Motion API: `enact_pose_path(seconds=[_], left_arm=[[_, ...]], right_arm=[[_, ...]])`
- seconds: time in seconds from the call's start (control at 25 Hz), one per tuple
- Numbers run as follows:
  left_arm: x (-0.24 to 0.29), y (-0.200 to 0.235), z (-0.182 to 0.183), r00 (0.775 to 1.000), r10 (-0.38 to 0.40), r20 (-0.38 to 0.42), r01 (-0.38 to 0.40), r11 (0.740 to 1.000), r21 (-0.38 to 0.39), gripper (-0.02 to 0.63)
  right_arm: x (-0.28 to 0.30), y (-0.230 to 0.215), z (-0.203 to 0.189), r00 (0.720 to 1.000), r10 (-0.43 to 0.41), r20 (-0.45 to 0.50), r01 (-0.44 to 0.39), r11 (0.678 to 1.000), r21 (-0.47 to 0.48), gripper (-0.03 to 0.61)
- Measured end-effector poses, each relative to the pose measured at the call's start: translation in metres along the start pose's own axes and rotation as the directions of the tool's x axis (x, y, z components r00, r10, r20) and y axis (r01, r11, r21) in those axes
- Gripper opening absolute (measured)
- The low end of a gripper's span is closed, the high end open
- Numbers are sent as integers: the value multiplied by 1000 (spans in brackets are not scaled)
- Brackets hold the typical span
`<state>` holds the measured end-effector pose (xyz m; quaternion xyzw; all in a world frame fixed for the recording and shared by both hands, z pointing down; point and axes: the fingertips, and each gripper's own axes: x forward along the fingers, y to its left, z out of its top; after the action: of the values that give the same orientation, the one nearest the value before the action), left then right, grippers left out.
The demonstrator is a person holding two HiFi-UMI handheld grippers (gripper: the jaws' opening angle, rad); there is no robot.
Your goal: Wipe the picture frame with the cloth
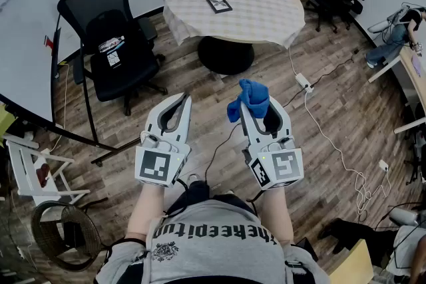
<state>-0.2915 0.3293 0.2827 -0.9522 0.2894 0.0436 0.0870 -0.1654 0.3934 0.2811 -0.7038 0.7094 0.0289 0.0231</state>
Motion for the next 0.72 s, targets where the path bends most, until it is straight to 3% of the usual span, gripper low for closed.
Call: enact_pose_path(seconds=[0.72], left_arm=[[7,4,5,1000,-10,13,10,1000,-10,16]], right_arm=[[6,0,1,1000,3,3,-3,1000,-11,191]])
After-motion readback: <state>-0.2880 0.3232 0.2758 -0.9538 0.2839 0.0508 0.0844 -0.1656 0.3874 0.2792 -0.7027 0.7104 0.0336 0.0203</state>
